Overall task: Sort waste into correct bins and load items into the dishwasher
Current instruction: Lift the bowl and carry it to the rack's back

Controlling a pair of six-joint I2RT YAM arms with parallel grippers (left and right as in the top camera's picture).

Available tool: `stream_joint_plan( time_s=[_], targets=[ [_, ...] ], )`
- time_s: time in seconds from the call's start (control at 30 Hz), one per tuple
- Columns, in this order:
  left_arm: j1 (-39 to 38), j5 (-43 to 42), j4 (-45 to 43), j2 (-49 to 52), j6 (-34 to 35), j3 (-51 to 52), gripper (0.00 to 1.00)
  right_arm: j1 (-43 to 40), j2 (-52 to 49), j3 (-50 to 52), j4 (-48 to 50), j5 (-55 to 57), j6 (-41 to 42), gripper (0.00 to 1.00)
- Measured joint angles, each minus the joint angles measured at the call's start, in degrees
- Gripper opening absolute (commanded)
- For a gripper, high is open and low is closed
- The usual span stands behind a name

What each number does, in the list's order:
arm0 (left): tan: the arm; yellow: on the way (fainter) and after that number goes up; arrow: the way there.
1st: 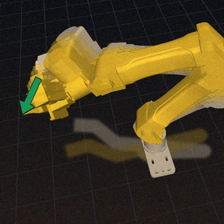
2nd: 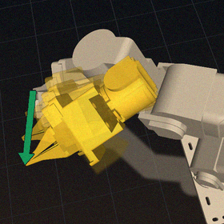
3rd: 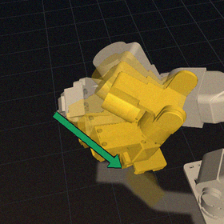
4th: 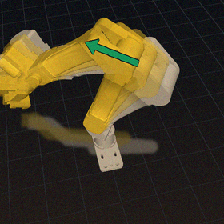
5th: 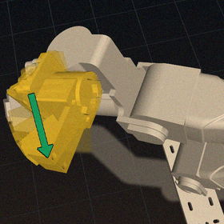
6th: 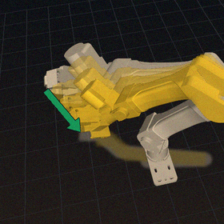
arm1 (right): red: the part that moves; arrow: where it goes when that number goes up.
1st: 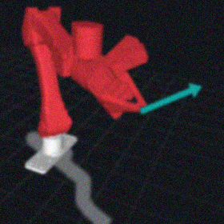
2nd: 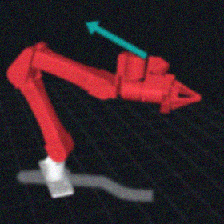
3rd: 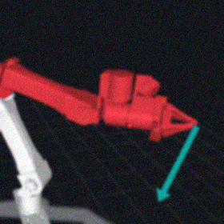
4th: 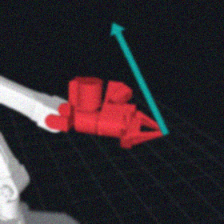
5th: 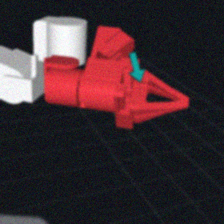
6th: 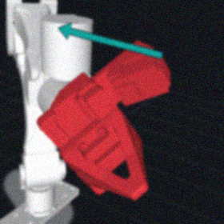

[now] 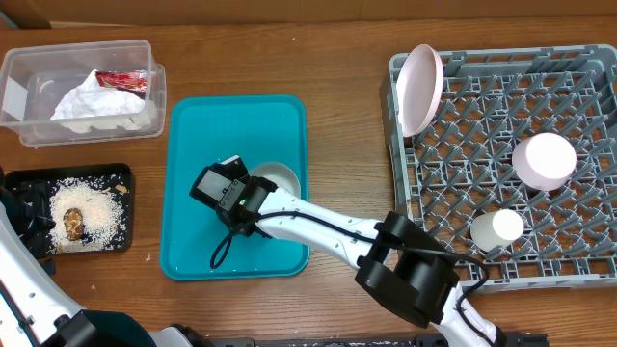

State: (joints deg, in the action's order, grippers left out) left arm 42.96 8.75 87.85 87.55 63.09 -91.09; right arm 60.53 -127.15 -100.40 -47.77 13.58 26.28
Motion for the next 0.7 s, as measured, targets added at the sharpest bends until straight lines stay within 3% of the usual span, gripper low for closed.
stream_joint_plan(
  time_s=[0.47, 0.67, 0.7],
  targets=[
    [0.00, 0.00, 0.00, 0.00, 0.00, 0.00, 1.00, -0.63, 8.59, 0.00, -3.39, -0.31, 2.58, 0.04],
    [0.00, 0.00, 0.02, 0.00, 0.00, 0.00, 1.00, -6.75, 26.12, 0.00, -6.64, -0.72, 3.41, 0.04],
    [0.00, 0.00, 0.00, 0.00, 0.00, 0.00, 1.00, -11.26, 33.99, -0.11, -8.66, -0.72, 3.61, 0.04]
  ],
)
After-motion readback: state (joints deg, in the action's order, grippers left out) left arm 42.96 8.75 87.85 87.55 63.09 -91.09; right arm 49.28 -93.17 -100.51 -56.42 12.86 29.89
